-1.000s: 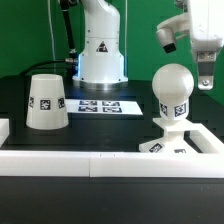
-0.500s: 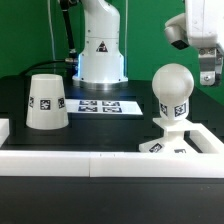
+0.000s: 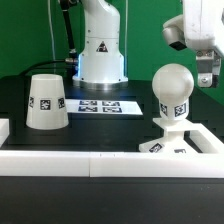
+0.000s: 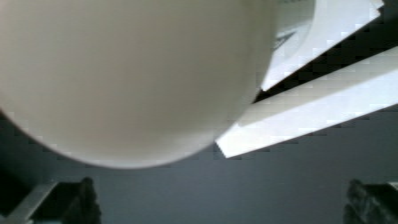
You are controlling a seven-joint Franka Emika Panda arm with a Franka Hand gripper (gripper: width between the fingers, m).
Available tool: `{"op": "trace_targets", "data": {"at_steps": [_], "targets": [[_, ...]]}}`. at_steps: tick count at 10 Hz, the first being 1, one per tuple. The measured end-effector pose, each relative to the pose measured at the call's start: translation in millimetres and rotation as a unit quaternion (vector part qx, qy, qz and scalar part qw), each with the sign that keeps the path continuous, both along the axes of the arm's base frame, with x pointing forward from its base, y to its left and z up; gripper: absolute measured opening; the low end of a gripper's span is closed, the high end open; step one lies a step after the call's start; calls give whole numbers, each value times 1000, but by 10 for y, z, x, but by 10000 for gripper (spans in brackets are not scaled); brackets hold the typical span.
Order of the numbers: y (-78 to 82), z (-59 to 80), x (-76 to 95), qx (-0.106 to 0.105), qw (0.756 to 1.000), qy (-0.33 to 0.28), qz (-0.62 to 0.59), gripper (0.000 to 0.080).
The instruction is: Assemble lamp
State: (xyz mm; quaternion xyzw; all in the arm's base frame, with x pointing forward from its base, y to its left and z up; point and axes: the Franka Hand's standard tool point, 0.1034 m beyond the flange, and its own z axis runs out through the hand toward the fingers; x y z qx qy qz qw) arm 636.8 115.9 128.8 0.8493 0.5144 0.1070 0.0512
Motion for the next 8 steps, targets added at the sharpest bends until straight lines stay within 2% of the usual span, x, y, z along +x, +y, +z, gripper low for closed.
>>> {"op": "trace_targets", "data": {"at_steps": [4,6,8], "targets": [[30,-7,8,5,1000,-9,-7,699],[268,30,34,18,998,-54,-18,699],[364,9,-3,20,998,-65,-19,699]]}}
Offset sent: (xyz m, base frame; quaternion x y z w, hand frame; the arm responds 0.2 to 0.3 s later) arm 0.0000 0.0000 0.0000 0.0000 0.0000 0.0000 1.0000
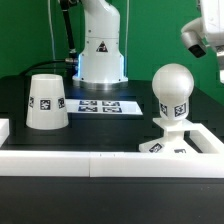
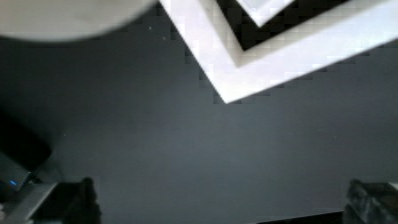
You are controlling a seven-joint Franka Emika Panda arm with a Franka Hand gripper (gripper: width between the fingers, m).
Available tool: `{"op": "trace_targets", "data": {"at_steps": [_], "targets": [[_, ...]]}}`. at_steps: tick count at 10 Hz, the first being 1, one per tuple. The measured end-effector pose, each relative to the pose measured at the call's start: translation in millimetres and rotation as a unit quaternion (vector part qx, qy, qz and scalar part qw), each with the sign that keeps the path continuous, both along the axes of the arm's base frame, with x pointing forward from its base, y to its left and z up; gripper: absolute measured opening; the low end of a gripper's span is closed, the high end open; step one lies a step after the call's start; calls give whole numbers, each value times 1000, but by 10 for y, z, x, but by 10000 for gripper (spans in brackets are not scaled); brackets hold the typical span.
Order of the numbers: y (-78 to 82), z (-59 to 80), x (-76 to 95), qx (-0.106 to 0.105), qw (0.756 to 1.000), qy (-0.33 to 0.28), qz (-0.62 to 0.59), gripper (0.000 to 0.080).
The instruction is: Assemble lamp
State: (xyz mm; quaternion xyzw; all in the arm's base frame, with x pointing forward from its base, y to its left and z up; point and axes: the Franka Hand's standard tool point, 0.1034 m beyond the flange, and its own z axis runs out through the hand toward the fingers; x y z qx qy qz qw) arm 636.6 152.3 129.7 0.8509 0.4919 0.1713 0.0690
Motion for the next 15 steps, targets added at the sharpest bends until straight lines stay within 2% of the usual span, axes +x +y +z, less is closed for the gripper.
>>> {"op": "trace_targets", "data": {"at_steps": [3,4,5,8,11,12,15], "targets": [[-51,-16,-5,-7,1000,7,6,699],[-103,-32,-12,-17,1000,17,20,699],[-229,-37,-9,-32,998,52,35,699],[-417,-26,9,-32,984,164,53,699],[-571,-43,122,-26,962,267,56,699],[-616,-56,197,-24,961,269,53,699],[-673,-47,223,-24,963,265,43,699]]}}
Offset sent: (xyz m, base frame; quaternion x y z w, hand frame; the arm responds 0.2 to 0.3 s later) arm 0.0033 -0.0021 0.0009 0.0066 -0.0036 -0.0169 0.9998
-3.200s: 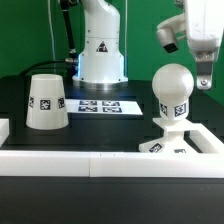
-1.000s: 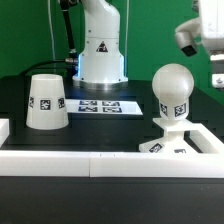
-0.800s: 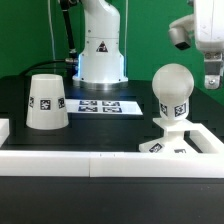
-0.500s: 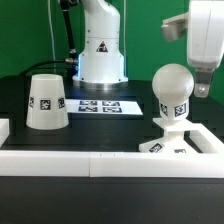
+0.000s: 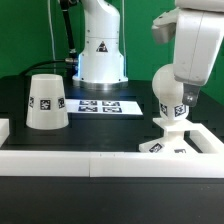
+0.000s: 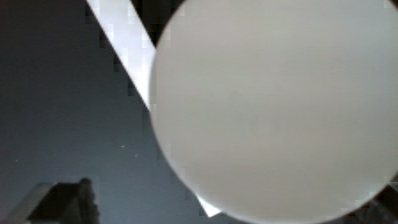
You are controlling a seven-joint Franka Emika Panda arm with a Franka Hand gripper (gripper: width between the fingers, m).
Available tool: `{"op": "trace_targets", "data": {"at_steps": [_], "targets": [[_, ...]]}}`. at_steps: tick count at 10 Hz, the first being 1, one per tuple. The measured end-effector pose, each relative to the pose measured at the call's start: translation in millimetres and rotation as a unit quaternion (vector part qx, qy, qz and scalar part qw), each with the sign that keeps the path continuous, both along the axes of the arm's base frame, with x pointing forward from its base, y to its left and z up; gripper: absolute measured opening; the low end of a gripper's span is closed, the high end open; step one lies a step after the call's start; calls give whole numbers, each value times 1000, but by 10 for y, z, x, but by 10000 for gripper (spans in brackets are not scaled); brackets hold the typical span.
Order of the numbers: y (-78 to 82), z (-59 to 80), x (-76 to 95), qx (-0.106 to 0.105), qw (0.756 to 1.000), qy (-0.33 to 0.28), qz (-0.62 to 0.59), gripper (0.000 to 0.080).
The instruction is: Assemble lamp
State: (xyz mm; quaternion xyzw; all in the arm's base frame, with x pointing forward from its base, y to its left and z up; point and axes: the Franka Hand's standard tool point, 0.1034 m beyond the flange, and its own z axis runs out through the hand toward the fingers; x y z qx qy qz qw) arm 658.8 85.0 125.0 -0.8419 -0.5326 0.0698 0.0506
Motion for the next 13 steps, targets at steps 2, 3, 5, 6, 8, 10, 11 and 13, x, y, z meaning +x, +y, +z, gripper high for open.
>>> {"op": "trace_targets", "data": {"at_steps": [2,3,5,6,8,10,11,13], "targets": [[-44,18,-39,-3,1000,-1,-8,699],[-76,26,-60,-5,1000,0,-10,699],[-161,40,-91,-5,1000,-4,-13,699],[-200,43,-113,-5,1000,-4,-15,699],[-287,14,-147,-5,1000,-1,-20,699],[-287,21,-143,-6,1000,-2,-25,699],[-285,51,-129,-7,1000,-5,-30,699],[-330,64,-140,-6,999,-10,-33,699]]}}
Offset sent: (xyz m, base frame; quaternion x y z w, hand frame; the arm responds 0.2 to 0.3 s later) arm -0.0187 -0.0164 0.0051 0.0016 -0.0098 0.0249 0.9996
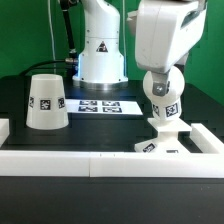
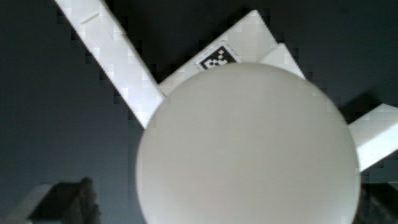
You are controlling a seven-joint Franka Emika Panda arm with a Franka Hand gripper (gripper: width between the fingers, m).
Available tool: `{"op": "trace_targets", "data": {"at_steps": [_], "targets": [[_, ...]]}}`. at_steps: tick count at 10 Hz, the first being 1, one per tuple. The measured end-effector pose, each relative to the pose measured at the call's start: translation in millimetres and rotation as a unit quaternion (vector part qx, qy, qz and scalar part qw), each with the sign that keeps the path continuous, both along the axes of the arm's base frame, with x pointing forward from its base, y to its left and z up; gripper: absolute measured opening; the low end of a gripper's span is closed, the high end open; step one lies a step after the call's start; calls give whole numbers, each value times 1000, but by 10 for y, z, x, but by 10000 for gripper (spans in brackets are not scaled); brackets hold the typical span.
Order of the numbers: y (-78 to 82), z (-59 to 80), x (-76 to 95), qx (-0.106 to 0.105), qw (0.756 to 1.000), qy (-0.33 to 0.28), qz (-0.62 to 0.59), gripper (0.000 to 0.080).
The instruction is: Assemble lamp
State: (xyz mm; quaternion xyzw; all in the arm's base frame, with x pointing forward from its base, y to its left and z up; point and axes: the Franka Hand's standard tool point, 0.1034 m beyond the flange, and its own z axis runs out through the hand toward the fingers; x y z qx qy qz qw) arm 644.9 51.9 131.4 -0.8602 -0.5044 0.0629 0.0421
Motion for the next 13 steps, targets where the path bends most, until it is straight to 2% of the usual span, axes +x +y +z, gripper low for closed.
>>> {"op": "trace_targets", "data": {"at_steps": [3,8,9,13], "targets": [[-67,-53,-56,0,1000,5,-5,699],[-80,-120,-79,0,1000,10,-5,699],[-78,-124,-84,0,1000,11,-5,596],[-79,-121,-72,2,1000,-8,-4,576]]}}
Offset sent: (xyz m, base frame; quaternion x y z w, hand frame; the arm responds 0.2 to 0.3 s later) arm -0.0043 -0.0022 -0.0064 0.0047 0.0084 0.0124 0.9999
